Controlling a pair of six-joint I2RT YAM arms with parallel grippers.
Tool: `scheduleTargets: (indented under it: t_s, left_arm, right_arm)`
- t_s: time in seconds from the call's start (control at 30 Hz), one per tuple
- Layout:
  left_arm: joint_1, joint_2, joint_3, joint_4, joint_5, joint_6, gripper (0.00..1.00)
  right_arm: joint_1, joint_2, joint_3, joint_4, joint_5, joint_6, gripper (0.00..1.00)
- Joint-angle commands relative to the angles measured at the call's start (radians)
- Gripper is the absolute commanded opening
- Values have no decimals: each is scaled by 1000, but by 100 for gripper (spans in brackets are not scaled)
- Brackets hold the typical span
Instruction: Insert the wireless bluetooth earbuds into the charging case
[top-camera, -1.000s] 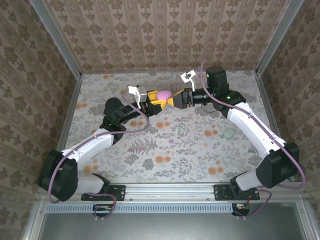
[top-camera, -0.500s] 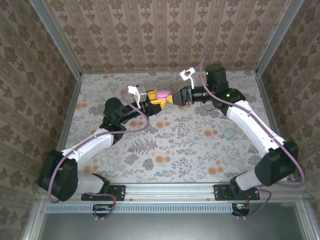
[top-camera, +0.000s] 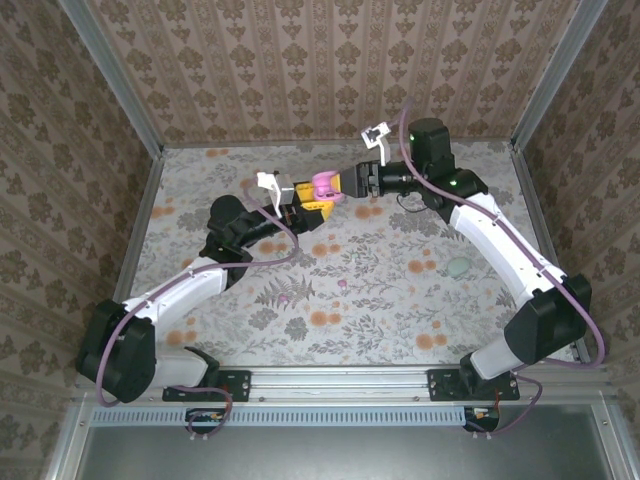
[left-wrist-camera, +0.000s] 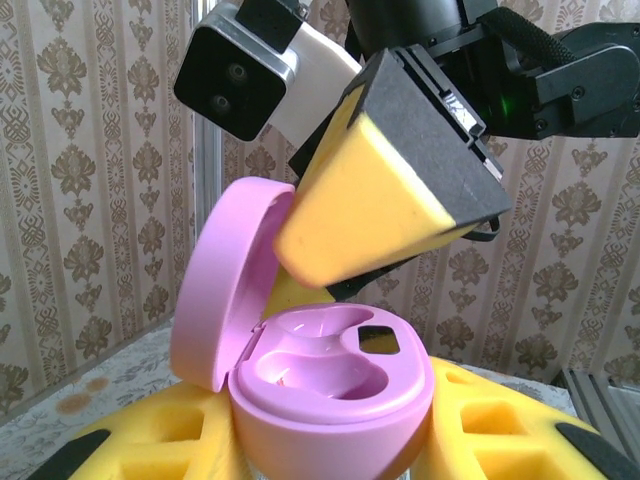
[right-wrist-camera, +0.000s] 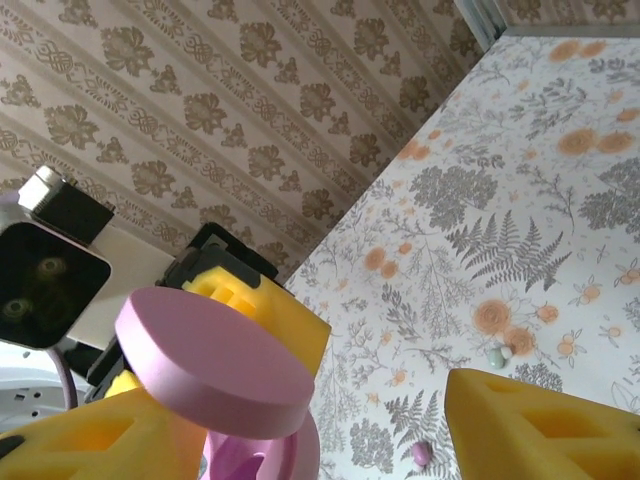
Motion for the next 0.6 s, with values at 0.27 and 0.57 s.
scheduleTargets:
  t_s: [0.27, 0.57]
  left_arm:
    - [-3, -55, -42, -28, -56, 51, 30]
    - [2, -60, -36, -28, -63, 43, 30]
  right_arm:
    - [-38, -109, 20, -2, 126, 83, 68]
    - [-50, -172, -85, 62, -58, -13, 67]
